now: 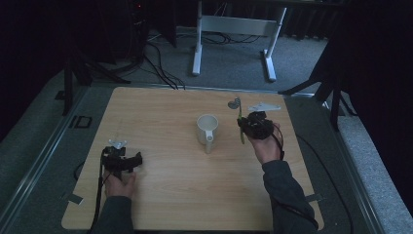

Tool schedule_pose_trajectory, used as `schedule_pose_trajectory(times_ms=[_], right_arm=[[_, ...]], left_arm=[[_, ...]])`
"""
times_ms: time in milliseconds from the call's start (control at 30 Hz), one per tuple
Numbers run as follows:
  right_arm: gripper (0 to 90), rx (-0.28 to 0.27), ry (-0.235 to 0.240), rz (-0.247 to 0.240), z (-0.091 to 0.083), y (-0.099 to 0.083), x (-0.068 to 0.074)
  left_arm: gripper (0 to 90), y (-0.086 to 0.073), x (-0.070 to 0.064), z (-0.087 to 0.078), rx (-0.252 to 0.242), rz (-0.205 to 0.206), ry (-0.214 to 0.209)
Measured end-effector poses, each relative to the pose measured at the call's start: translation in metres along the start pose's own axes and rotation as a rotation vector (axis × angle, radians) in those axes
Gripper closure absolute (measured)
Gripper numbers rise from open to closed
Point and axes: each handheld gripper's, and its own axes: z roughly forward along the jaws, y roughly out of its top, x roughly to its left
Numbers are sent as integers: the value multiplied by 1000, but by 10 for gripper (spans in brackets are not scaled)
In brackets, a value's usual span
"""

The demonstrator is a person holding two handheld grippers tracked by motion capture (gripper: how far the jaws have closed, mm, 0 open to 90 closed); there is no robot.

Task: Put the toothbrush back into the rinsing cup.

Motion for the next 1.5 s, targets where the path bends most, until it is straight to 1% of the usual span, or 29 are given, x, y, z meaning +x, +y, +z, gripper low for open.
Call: schedule_pose_trajectory(times_ms=[67,133,400,800,967,1500], right_arm=[[818,-13,14,10,-1,0,-1],[818,-20,18,17,-1,1,-1],[818,-43,17,15,-2,2,1],[818,-62,22,9,-3,4,4],[818,-74,23,-3,-3,4,6],[818,-115,25,-3,-5,7,9]], left_arm=[[133,0,0,0,0,0,0],[133,0,0,0,0,0,0],[133,0,0,0,2,2,0],[133,0,0,0,0,-1,0],[133,0,0,0,0,0,0],[133,0,0,0,0,0,0]])
